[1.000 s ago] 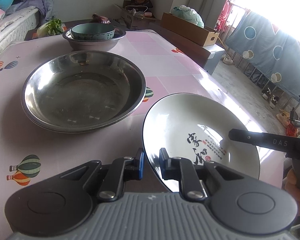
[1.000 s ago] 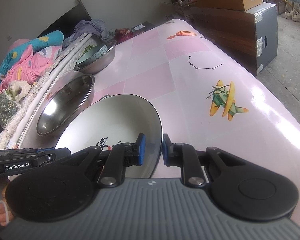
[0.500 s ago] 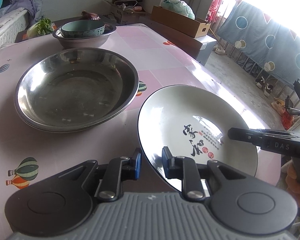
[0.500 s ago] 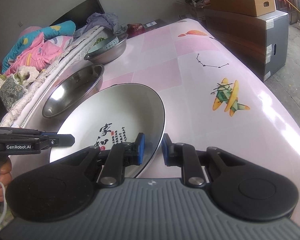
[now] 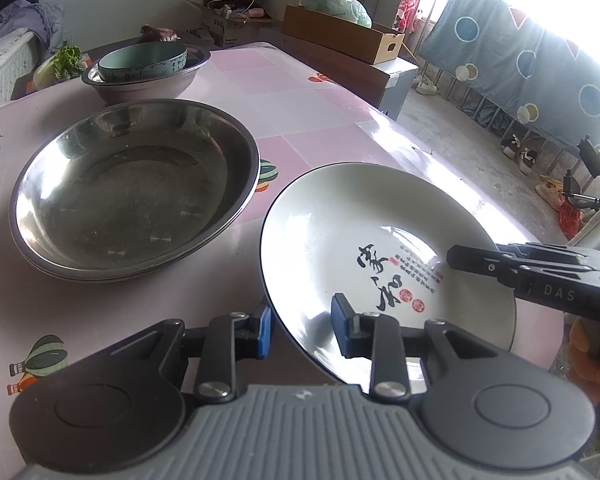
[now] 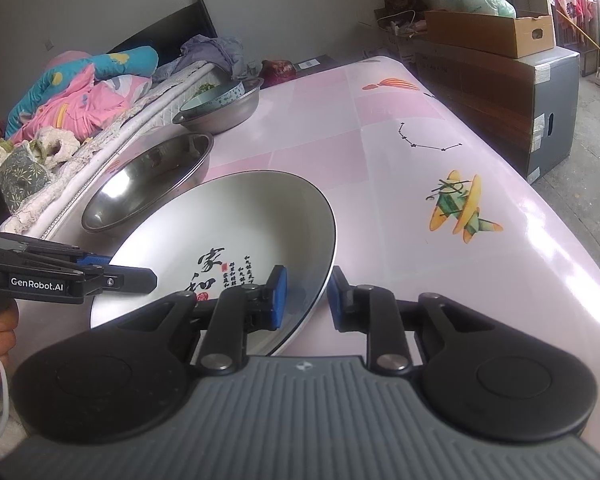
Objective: Organize plates and bowls
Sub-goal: 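Carry the white plate with both grippers over the stainless bowl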
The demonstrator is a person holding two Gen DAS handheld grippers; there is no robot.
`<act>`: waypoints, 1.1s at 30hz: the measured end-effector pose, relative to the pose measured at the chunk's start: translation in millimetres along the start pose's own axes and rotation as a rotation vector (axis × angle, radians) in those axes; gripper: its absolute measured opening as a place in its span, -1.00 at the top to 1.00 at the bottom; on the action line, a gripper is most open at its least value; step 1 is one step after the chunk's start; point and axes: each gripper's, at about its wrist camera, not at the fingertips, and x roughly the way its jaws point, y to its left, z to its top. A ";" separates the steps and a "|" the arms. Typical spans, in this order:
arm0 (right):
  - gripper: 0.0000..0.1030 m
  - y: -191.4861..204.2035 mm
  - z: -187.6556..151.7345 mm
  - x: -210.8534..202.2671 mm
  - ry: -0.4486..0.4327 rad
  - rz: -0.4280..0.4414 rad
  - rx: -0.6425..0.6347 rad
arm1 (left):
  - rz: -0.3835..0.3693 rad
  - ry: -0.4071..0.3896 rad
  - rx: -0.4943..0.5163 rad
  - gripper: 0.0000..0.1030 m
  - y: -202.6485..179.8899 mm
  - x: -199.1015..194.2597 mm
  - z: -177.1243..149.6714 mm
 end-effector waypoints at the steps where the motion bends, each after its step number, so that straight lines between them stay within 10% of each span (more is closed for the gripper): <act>1: 0.54 1.3 -1.2 0.0 -0.007 -0.004 -0.006 | 0.003 -0.003 0.001 0.39 -0.6 -0.3 -0.6; 33: 0.51 31.2 30.0 -29.5 -0.128 -0.069 -0.039 | -0.018 -0.121 -0.063 0.40 0.2 -34.0 14.7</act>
